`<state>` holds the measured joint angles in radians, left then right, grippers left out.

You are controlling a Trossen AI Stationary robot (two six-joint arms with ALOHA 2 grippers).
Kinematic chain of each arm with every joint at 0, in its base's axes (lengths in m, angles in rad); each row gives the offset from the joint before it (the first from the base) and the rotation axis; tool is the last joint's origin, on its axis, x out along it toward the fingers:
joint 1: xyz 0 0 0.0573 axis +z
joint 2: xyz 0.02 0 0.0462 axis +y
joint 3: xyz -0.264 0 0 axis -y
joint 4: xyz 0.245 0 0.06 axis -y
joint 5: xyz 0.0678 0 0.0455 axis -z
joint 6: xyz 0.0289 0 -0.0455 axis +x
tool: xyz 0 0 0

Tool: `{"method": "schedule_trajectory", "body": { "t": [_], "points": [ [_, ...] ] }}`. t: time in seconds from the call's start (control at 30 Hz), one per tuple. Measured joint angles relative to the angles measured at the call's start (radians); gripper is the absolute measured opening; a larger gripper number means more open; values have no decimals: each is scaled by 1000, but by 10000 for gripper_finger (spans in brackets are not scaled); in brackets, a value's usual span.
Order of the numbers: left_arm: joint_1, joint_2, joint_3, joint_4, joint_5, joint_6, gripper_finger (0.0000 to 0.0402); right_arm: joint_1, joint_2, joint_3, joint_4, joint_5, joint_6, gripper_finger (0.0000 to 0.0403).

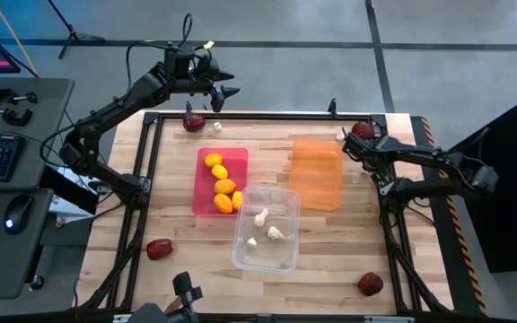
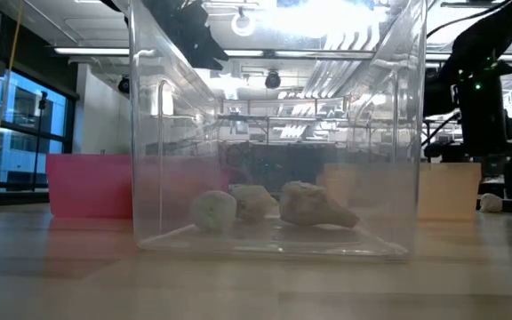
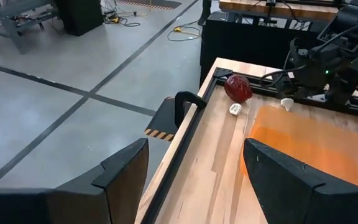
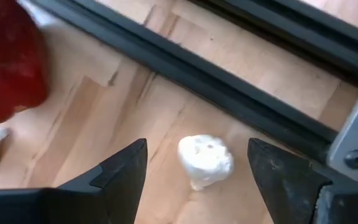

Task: Sort produce into baskets
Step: Put the garlic into the transparent bin

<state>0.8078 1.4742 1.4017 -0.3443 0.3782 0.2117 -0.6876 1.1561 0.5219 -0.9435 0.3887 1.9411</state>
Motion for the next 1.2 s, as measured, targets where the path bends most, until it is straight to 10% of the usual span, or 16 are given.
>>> {"method": "schedule_trajectory", "body": {
  "t": [0.47, 1.2],
  "points": [
    [0, 0, 0, 2, 0, -23, 250, 0, 35, -87, 114, -35, 22, 253],
    [-1, 0, 0, 59, 1, -199, 250, 68, -36, -91, 120, 33, -36, 65]
  ]
}}
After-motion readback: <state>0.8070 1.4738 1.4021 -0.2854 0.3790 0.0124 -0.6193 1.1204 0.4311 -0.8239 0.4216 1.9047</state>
